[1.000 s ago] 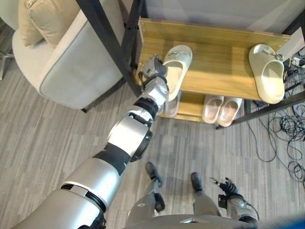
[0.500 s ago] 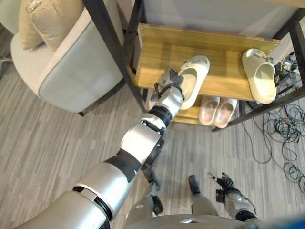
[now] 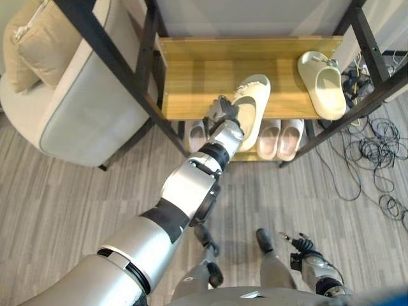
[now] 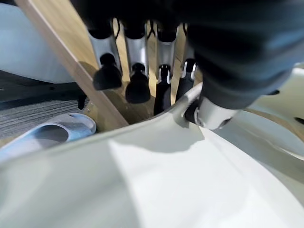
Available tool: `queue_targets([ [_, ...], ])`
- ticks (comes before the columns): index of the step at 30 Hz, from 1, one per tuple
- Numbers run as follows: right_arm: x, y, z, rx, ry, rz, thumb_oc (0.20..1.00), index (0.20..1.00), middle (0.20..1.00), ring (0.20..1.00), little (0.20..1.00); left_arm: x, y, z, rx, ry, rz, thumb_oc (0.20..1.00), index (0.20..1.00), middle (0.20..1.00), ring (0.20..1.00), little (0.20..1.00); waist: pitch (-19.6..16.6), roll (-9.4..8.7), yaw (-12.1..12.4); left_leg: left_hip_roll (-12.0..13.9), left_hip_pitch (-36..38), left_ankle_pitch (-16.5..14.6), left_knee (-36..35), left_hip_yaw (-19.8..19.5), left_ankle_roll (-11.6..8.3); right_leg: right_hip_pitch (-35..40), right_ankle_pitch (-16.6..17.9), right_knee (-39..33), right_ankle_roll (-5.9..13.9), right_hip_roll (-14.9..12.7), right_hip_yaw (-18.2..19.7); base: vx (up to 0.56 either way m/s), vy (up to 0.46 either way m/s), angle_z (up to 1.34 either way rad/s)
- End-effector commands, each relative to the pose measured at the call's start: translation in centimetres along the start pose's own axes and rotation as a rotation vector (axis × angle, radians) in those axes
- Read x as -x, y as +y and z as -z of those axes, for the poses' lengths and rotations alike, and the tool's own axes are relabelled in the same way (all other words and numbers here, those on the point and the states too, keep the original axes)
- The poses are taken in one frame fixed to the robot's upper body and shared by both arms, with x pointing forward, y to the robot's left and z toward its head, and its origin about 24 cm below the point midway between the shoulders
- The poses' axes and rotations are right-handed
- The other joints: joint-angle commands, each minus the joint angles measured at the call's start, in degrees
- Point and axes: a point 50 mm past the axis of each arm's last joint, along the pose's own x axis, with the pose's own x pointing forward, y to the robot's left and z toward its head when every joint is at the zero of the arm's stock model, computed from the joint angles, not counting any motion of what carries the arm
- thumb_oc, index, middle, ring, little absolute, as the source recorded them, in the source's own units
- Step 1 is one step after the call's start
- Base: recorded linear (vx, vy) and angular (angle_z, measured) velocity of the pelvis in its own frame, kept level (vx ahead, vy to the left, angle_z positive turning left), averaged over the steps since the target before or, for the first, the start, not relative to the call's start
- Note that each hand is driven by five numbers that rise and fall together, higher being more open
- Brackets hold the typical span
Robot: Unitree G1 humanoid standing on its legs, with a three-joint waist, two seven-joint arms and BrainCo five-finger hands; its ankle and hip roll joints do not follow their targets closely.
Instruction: Arrange the slippers neatly on the shoe rack.
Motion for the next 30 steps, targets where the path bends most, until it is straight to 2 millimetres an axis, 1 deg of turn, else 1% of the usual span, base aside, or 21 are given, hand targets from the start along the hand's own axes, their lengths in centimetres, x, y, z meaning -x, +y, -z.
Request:
queue_targets([
  [1, -0.9, -3.5, -4.2, -0.009, -0.113, 0.1, 1.0, 1.0, 1.0, 1.0, 1.0, 0.8, 1.6, -6.4, 0.126, -0.065, -0.012, 0.2, 0.2, 0.2, 0.2, 0.2, 6.7, 5.1, -0.4, -1.6, 10.7, -7.4, 0.2, -1.9, -3.82, -0.9, -2.1, 2.0, -4.28, 5.1, 4.4, 0.04, -0.01, -0.16],
  [4, -0.9, -3.5, -4.9, -0.006, -0.127, 0.107, 1.0, 1.0, 1.0, 1.0, 1.0, 0.7, 1.8, -6.1, 0.187, -0.01, -0.01, 0.2, 0.2, 0.2, 0.2, 0.2, 6.6, 5.65, -0.8, -1.6, 10.7, -7.7, 0.2, -1.1, -3.83, -1.7, -1.7, 2.3, -4.37, 5.2, 5.0, 0.05, 0.004, -0.09],
  [5, -1.0, -3.6, -5.5, -0.008, -0.139, 0.11, 1.0, 1.0, 1.0, 1.0, 1.0, 0.5, 2.1, -5.8, 0.216, 0.027, -0.017, 0.2, 0.2, 0.2, 0.2, 0.2, 6.5, 5.65, -1.0, -1.7, 10.7, -7.8, 0.2, -0.8, -3.85, -2.0, -1.4, 2.3, -4.25, 5.3, 5.5, 0.05, 0.015, -0.12],
  [7, -1.0, -3.8, -6.0, -0.005, -0.146, 0.12, 1.0, 1.0, 1.0, 1.0, 1.0, -0.1, 3.5, -5.8, 0.244, 0.058, -0.07, 0.2, 0.2, 0.2, 0.2, 0.2, 6.6, 5.74, -1.2, -1.8, 10.4, -7.9, 0.2, -0.2, -3.77, -2.4, -0.8, 1.9, -3.99, 5.1, 6.0, 0.04, 0.014, -0.16],
  [8, -1.0, -3.8, -6.0, -0.005, -0.147, 0.12, 1.0, 1.0, 1.0, 1.0, 1.0, -0.1, 3.6, -5.9, 0.245, 0.057, -0.071, 0.2, 0.2, 0.2, 0.2, 0.2, 6.6, 5.75, -1.2, -1.8, 10.4, -7.9, 0.2, -0.1, -3.77, -2.4, -0.8, 1.9, -3.98, 5.1, 6.0, 0.03, 0.008, -0.21],
  [9, -1.0, -3.8, -6.0, -0.006, -0.143, 0.121, 1.0, 1.0, 1.0, 1.0, 1.0, -0.5, 4.9, -6.2, 0.304, 0.088, -0.101, 0.2, 0.2, 0.2, 0.2, 0.2, 6.9, 5.92, -1.5, -1.9, 9.8, -7.6, 0.2, 0.4, -3.78, -2.8, -0.3, 1.2, -3.6, 4.8, 6.2, 0.01, 0.0, -0.17],
  [10, -1.1, -3.8, -6.0, -0.006, -0.143, 0.122, 1.0, 1.0, 1.0, 1.0, 1.0, -0.5, 5.0, -6.3, 0.304, 0.087, -0.102, 0.2, 0.2, 0.2, 0.2, 0.2, 6.9, 5.95, -1.5, -1.9, 9.8, -7.6, 0.2, 0.4, -3.78, -2.8, -0.3, 1.2, -3.6, 4.7, 6.2, 0.02, -0.004, -0.07],
  [11, -1.1, -3.7, -6.2, -0.006, -0.147, 0.121, 1.0, 1.0, 1.0, 1.0, 1.0, -0.7, 5.6, -6.4, 0.31, 0.093, -0.12, 0.2, 0.2, 0.2, 0.2, 0.2, 6.9, 6.18, -1.7, -2.0, 9.4, -7.5, 0.2, 0.5, -3.9, -3.1, -0.2, 1.2, -3.44, 4.6, 6.2, 0.0, 0.0, 0.0],
  [12, -1.1, -3.7, -6.2, -0.006, -0.147, 0.121, 1.0, 1.0, 1.0, 1.0, 1.0, -0.7, 5.6, -6.4, 0.31, 0.093, -0.12, 0.2, 0.2, 0.2, 0.2, 0.2, 6.9, 6.18, -1.7, -2.0, 9.4, -7.5, 0.2, 0.5, -3.9, -3.1, -0.2, 1.2, -3.44, 4.6, 6.2, 0.0, 0.0, 0.0],
  [13, -1.1, -3.7, -6.2, -0.005, -0.143, 0.124, 1.0, 1.0, 1.0, 1.0, 1.0, -0.9, 6.6, -6.7, 0.332, 0.109, -0.145, 0.2, 0.2, 0.2, 0.2, 0.2, 6.8, 6.82, -1.9, -2.2, 8.6, -7.4, 0.2, 0.5, -3.92, -3.6, -0.3, 1.2, -3.4, 4.6, 6.2, 0.0, 0.0, 0.0],
  [15, -1.1, -3.7, -5.9, 0.001, -0.136, 0.127, 1.0, 1.0, 1.0, 1.0, 1.0, -1.0, 7.1, -7.0, 0.376, 0.127, -0.138, 0.329, 0.329, 0.329, 0.329, 0.329, 6.2, 7.51, -2.0, -2.5, 8.2, -7.7, 0.2, 0.5, -3.93, -4.2, -0.4, 1.3, -3.45, 4.7, 6.3, 0.05, 0.055, 0.03],
  [16, -1.1, -3.6, -5.8, 0.004, -0.134, 0.126, 1.0, 1.0, 1.0, 1.0, 1.0, -1.0, 7.1, -7.0, 0.398, 0.137, -0.125, 0.344, 0.344, 0.344, 0.344, 0.344, 5.9, 7.73, -2.1, -2.7, 8.1, -7.9, 0.2, 0.5, -3.89, -4.3, -0.4, 1.4, -3.55, 4.7, 6.4, 0.08, 0.07, 0.01],
  [17, -1.1, -3.6, -5.5, 0.006, -0.128, 0.131, 1.0, 1.0, 1.0, 1.0, 1.0, -1.0, 7.3, -7.5, 0.408, 0.129, -0.117, 0.404, 0.404, 0.404, 0.404, 0.404, 5.4, 8.15, -2.0, -2.8, 8.1, -8.0, 0.2, 0.6, -3.88, -4.6, -0.3, 1.6, -3.64, 4.6, 6.4, 0.06, 0.049, 0.0],
  [18, -1.1, -3.7, -5.5, 0.006, -0.128, 0.131, 1.0, 1.0, 1.0, 1.0, 1.0, -1.0, 7.3, -7.5, 0.408, 0.129, -0.117, 0.454, 0.454, 0.454, 0.454, 0.454, 5.4, 8.17, -2.0, -2.8, 8.1, -8.0, 0.2, 0.6, -3.87, -4.6, -0.3, 1.7, -3.64, 4.6, 6.4, 0.05, 0.034, 0.0],
  [19, -1.1, -3.7, -5.5, 0.004, -0.128, 0.133, 1.0, 1.0, 1.0, 1.0, 1.0, -0.9, 7.4, -8.0, 0.425, 0.115, -0.106, 0.533, 0.533, 0.533, 0.533, 0.533, 5.4, 8.32, -2.0, -2.9, 8.1, -8.0, 0.2, 0.6, -3.89, -4.6, -0.3, 1.7, -3.56, 4.5, 6.3, 0.0, 0.0, 0.0],
  [20, -1.1, -3.6, -5.4, 0.007, -0.127, 0.129, 1.0, 1.0, 1.0, 1.0, 1.0, -0.7, 7.2, -8.3, 0.427, 0.11, -0.095, 1.0, 1.0, 1.0, 1.0, 1.0, 5.3, 8.51, -2.0, -2.9, 8.1, -8.0, 0.2, 0.7, -3.88, -4.7, -0.3, 1.9, -3.55, 4.5, 6.3, 0.0, 0.0, 0.0],
  [23, -1.0, -3.3, -5.0, 0.011, -0.118, 0.122, 1.0, 1.0, 1.0, 1.0, 1.0, -0.3, 6.6, -9.2, 0.464, 0.09, -0.042, 1.0, 1.0, 1.0, 1.0, 1.0, 5.1, 8.91, -2.0, -3.0, 8.2, -8.0, 0.2, 0.6, -3.89, -4.8, -0.4, 2.1, -3.46, 4.4, 6.2, 0.0, 0.0, 0.0],
  [26, -1.0, -3.3, -4.6, 0.009, -0.103, 0.119, 1.0, 1.0, 1.0, 1.0, 1.0, 0.1, 5.7, -9.5, 0.49, 0.082, 0.018, 1.0, 1.0, 1.0, 1.0, 1.0, 4.8, 9.32, -2.1, -3.1, 8.6, -8.0, 0.2, 0.7, -3.95, -4.7, -0.5, 2.3, -3.37, 4.3, 6.2, 0.0, 0.0, 0.0],
  [28, -1.0, -3.4, -4.6, 0.003, -0.099, 0.121, 1.0, 1.0, 1.0, 1.0, 1.0, 0.3, 4.7, -9.1, 0.494, 0.105, 0.066, 1.0, 1.0, 1.0, 1.0, 1.0, 4.6, 9.47, -2.1, -3.1, 8.7, -8.1, 0.2, 0.7, -4.02, -4.6, -0.6, 2.6, -3.31, 4.3, 6.1, 0.0, 0.0, 0.0],
  [30, -1.1, -3.3, -4.6, -0.006, -0.097, 0.12, 1.0, 1.0, 1.0, 1.0, 1.0, 0.5, 3.1, -7.6, 0.546, 0.19, 0.138, 1.0, 1.0, 1.0, 1.0, 1.0, 4.4, 9.48, -2.1, -3.1, 9.0, -8.0, 0.2, 0.6, -4.11, -4.4, -0.8, 2.8, -3.33, 4.3, 5.9, 0.0, 0.0, 0.0],
])
